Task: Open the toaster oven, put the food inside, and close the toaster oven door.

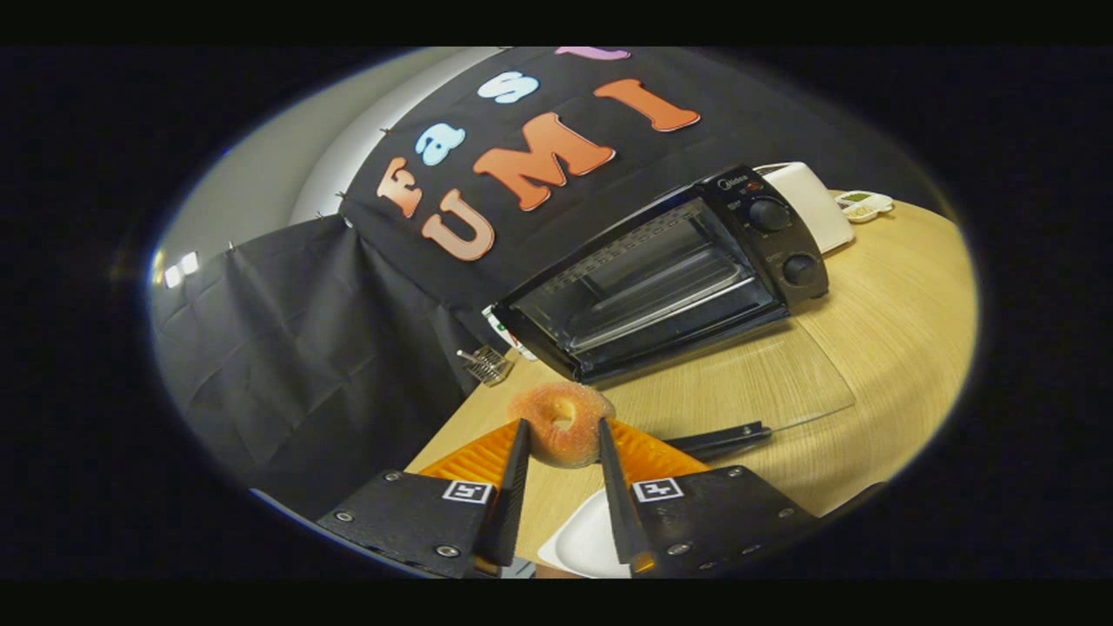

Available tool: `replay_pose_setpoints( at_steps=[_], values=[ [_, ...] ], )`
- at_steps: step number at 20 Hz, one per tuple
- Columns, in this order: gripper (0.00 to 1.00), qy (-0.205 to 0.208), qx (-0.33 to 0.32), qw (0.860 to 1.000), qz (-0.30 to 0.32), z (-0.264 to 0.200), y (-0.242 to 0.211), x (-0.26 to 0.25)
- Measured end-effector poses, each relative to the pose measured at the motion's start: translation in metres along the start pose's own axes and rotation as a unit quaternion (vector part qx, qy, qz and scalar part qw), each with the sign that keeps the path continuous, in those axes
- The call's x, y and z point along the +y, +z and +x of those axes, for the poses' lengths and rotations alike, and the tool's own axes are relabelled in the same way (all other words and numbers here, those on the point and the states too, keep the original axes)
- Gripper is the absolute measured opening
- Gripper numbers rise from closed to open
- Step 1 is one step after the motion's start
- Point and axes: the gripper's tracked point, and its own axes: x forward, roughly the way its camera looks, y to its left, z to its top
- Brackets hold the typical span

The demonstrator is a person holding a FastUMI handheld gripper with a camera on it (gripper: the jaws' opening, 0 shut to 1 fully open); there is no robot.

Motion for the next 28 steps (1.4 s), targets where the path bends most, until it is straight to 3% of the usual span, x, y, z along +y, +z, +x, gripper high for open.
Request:
replay_pose_setpoints(
  at_steps=[6, 14, 20, 28],
  values=[
    [0.44, -0.014, -0.029, 0.997, 0.072, 0.038, 0.036, -0.002],
    [0.44, -0.074, -0.080, 0.985, 0.131, 0.084, 0.088, -0.042],
    [0.44, -0.113, -0.098, 0.982, 0.113, 0.111, 0.109, -0.064],
    [0.44, -0.126, -0.110, 0.984, 0.061, 0.132, 0.116, -0.071]
  ],
)
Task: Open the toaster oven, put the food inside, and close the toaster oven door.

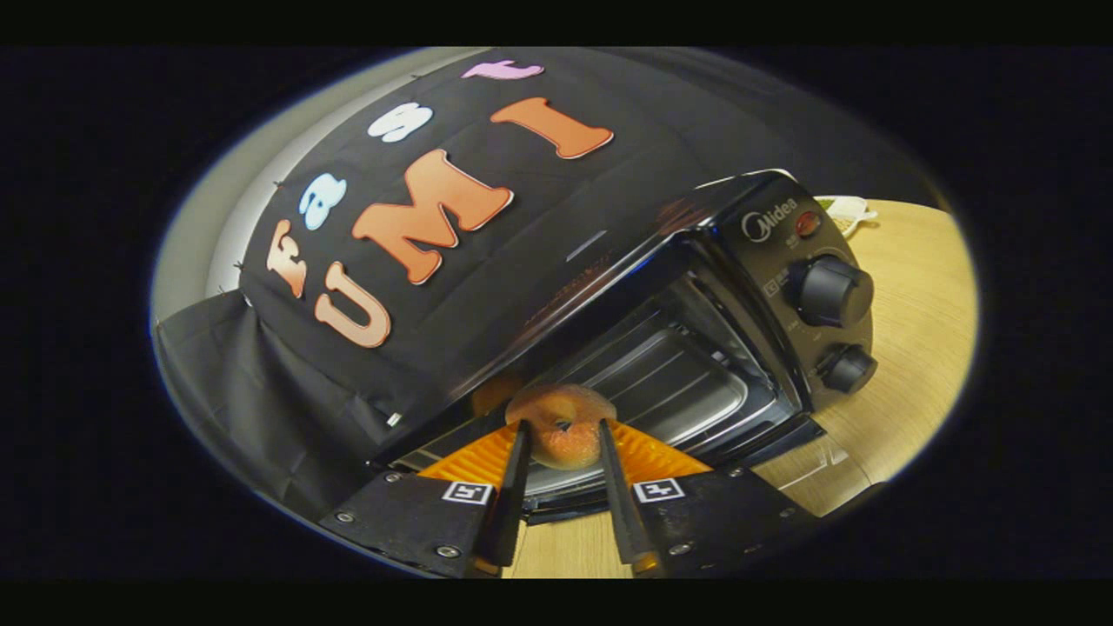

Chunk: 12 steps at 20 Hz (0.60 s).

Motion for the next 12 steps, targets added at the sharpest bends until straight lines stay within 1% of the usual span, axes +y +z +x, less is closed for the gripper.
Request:
replay_pose_setpoints(
  at_steps=[1, 2, 3, 4, 5, 6, 7, 12],
  values=[
    [0.54, -0.002, -0.006, 1.000, -0.012, 0.001, 0.003, -0.001],
    [0.57, -0.001, -0.013, 1.000, -0.024, 0.004, 0.003, -0.001],
    [0.64, 0.000, -0.017, 0.999, -0.034, 0.001, 0.004, 0.000],
    [0.67, 0.001, -0.019, 0.999, -0.045, 0.002, 0.005, 0.001],
    [0.74, -0.001, -0.019, 0.998, -0.058, 0.003, 0.004, 0.001],
    [0.77, 0.001, -0.014, 0.998, -0.069, 0.003, 0.001, 0.000],
    [0.79, 0.002, -0.010, 0.997, -0.076, 0.000, -0.002, 0.001],
    [0.80, 0.012, -0.023, 0.992, -0.127, -0.029, 0.004, 0.010]
  ],
)
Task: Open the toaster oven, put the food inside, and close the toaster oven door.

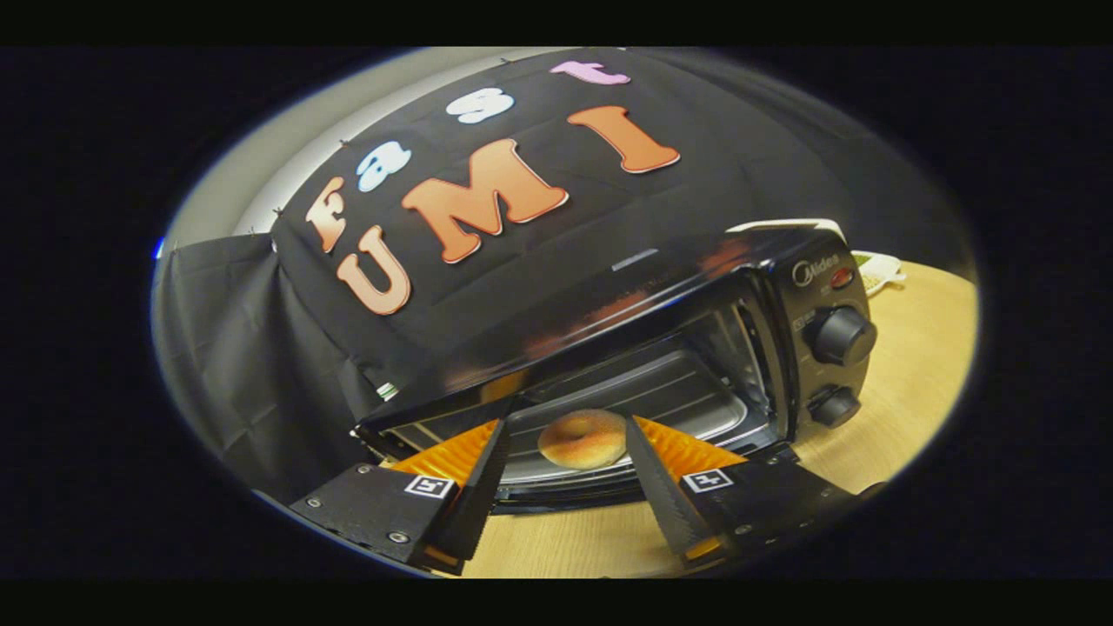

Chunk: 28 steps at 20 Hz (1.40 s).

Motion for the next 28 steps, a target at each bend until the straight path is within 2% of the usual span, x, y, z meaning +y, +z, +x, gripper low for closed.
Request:
replay_pose_setpoints(
  at_steps=[7, 13, 21, 28],
  values=[
    [0.80, 0.023, 0.010, 0.997, -0.075, -0.059, -0.008, 0.012],
    [0.84, 0.036, 0.038, 0.992, -0.119, -0.105, -0.028, 0.004],
    [0.96, 0.019, 0.093, 0.979, -0.182, -0.148, -0.084, -0.026],
    [0.96, 0.005, 0.124, 0.974, -0.191, -0.171, -0.112, -0.046]
  ],
)
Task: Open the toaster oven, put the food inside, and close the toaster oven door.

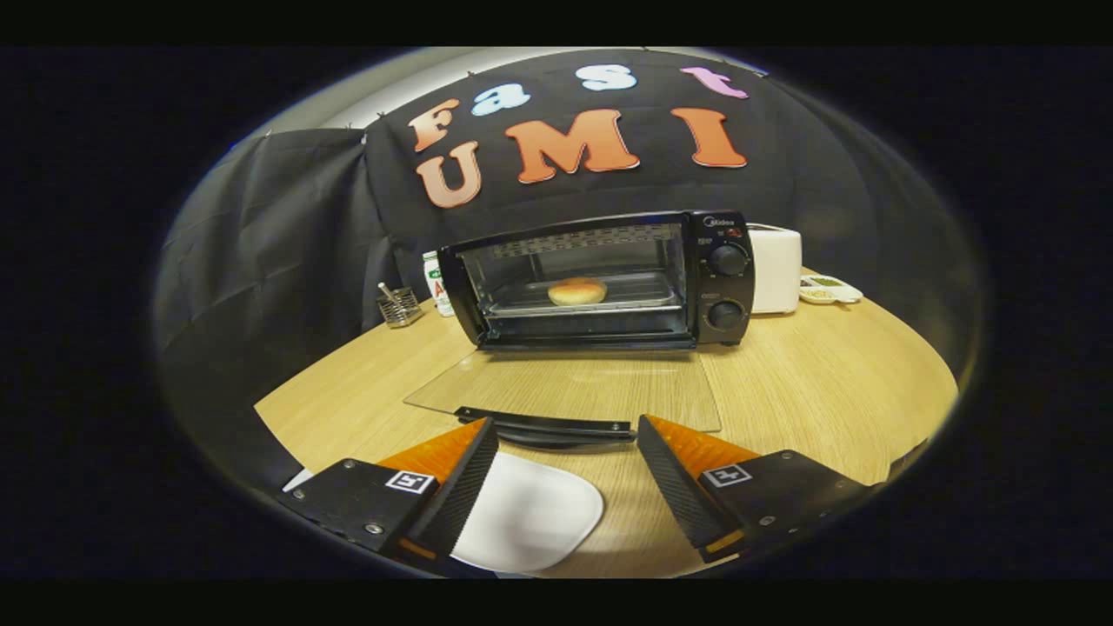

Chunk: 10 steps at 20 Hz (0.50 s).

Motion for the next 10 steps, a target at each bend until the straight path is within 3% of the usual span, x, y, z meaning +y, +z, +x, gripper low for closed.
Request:
replay_pose_setpoints(
  at_steps=[10],
  values=[
    [0.95, -0.023, 0.066, 0.998, -0.010, 0.016, -0.030, 0.009]
  ],
)
